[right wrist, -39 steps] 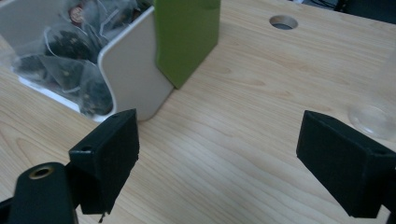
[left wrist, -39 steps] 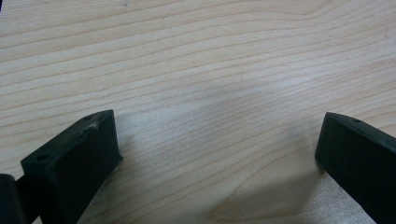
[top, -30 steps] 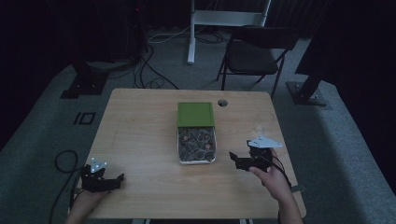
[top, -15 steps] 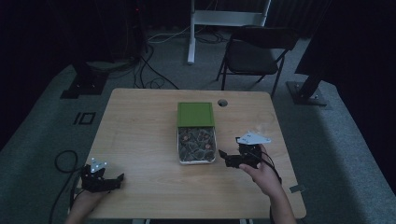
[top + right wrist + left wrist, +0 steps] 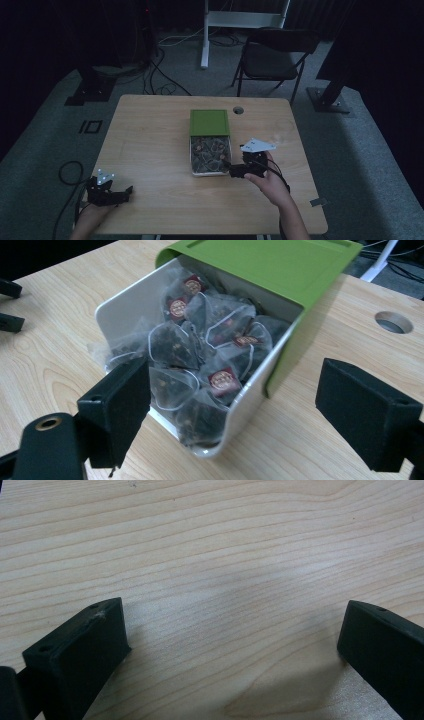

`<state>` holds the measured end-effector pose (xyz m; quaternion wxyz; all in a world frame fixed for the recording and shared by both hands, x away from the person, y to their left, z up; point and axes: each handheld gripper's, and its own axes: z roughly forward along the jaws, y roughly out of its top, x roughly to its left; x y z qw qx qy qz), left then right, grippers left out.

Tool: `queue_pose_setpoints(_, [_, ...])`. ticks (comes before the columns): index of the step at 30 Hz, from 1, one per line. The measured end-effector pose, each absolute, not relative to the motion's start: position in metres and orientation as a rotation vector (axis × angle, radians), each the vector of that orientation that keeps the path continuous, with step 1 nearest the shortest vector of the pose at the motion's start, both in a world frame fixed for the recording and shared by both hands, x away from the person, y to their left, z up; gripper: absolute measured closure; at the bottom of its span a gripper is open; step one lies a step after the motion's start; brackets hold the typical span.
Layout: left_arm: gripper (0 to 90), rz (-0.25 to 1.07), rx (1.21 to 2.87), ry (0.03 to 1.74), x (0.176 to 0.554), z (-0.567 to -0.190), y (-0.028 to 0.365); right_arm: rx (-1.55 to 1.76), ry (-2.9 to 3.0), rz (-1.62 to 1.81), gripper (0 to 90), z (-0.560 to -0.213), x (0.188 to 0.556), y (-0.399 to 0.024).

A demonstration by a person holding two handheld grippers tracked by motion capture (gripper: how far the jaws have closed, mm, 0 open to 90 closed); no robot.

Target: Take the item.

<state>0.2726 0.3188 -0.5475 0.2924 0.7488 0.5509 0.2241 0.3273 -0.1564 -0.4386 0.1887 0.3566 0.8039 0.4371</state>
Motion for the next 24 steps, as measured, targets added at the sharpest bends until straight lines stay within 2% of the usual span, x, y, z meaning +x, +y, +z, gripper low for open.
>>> queue_pose_setpoints(15, [0.2, 0.598, 1.994, 1.468, 0.273, -0.548, 0.319, 0.960, 2.304, 1.244, 16.1, -0.444, 0.332, -0.129])
queue_pose_setpoints(24, [0.2, 0.597, 1.996, 1.468, 0.273, -0.547, 0.319, 0.942, 2.341, 1.245, 20.7, -0.449, 0.337, -0.107])
